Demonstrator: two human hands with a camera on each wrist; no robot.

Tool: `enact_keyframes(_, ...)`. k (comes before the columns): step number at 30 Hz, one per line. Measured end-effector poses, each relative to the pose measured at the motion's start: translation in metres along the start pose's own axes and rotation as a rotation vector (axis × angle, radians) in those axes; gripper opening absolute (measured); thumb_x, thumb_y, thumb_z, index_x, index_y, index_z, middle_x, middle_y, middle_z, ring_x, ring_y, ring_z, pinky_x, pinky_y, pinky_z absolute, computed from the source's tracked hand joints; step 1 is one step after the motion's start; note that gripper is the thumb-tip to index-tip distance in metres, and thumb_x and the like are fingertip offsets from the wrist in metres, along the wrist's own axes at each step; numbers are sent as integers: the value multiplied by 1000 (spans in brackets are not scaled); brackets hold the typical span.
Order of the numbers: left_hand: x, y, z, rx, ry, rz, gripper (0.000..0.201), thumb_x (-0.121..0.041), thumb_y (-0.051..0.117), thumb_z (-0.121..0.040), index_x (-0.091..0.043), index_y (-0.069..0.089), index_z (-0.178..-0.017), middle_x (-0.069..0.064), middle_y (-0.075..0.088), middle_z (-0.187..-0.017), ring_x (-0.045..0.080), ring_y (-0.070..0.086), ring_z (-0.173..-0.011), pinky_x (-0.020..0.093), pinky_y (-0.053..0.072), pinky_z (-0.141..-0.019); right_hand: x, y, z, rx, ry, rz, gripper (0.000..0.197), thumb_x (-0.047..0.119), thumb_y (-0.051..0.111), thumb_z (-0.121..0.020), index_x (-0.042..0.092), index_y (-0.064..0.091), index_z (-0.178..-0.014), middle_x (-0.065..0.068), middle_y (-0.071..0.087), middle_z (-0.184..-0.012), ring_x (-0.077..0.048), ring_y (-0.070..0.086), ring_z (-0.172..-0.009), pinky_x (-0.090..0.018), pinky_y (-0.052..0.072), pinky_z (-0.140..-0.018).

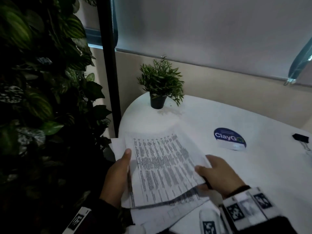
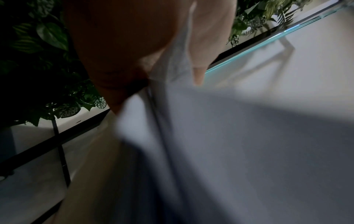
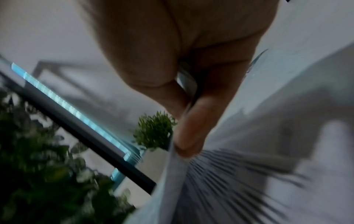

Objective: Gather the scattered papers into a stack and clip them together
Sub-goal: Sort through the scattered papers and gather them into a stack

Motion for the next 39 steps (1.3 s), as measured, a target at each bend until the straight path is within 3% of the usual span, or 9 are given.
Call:
enact_keyframes(3, -1, -12, 1, -120, 200, -316, 38, 2, 69, -80, -13, 51, -111, 5, 66, -107, 10, 63, -86, 14, 45, -63, -25, 24, 8, 119, 35, 176, 16, 21, 61, -88, 10, 57, -100, -11, 63, -77, -23, 60, -53, -32, 47, -52)
enact_keyframes(7, -22, -1, 12, -58, 387, -376, 75, 19, 63, -76, -26, 29, -125, -18, 48, -106, -7, 52, -92, -2, 41, -65, -19, 0, 3, -56, -116, 318, 90, 50, 70, -74, 20, 23, -146, -10, 42, -141, -20, 47, -125, -31, 40, -100)
enact_keyframes(10, -45, 13, 23, 45, 481, -310, 71, 15, 59, -82, -31, 32, -129, -16, 59, -108, -1, 62, -96, 13, 50, -78, 6, -13, 8, -38, -288, 52, 117, 65, 71, -57, 32, 6, -149, -1, 32, -151, -14, 37, -135, -36, 33, -109)
enact_keyframes(15, -107, 40, 69, 230, 719, -114, 40, 8, 45, -91, -22, 51, -117, -9, 71, -108, 7, 66, -102, 16, 53, -77, 57, -45, 39, -225, -701, -244, 68, 65, 75, -55, 39, 51, -112, 24, 65, -107, 8, 59, -101, -14, 49, -88)
enact_keyframes(19, -126, 42, 86, 270, 799, -83, 38, -10, 49, -87, -32, 47, -118, -11, 68, -114, 7, 63, -108, 18, 52, -82, 79, -53, 63, -256, -844, -406, 49, 21, 68, -70, 32, 49, -114, 19, 65, -106, 10, 58, -100, -6, 46, -83)
enact_keyframes(22, -100, 38, 68, 252, 719, -200, 45, -12, 63, -85, -31, 43, -121, -17, 66, -115, 2, 61, -111, 16, 51, -84, 62, -43, 57, -236, -818, -400, 53, 15, 68, -68, 32, 42, -112, 16, 58, -111, 15, 57, -96, -5, 46, -83)
enact_keyframes(29, -66, 38, 53, 141, 632, -372, 32, -3, 53, -93, -31, 50, -109, -27, 66, -104, -7, 60, -102, 19, 52, -87, 34, -25, 50, -188, -731, -395, 43, 58, 67, -72, 45, 51, -110, 17, 65, -113, -6, 61, -108, -16, 50, -85)
enact_keyframes(34, -68, 42, 58, 170, 625, -267, 36, -15, 61, -89, -26, 47, -120, -19, 66, -115, -2, 63, -105, 12, 50, -79, 34, -34, 47, -182, -732, -448, 53, -8, 57, -84, 36, 45, -110, 18, 66, -106, -4, 63, -100, -23, 54, -83)
enact_keyframes(39, -40, 43, 50, 194, 543, -384, 33, -5, 48, -94, -32, 50, -112, -32, 66, -105, -12, 60, -100, 4, 46, -75, -12, -11, 26, -163, -515, -289, 52, -10, 50, -87, 38, 48, -105, 27, 67, -98, 5, 63, -91, -23, 49, -83)
Point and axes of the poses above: each hand's wrist, its own z-axis away from the middle knuckle, its own y-axis out of the palm, x = y × z, the point moved 6 cm from there along -z, towards the middle knuckle
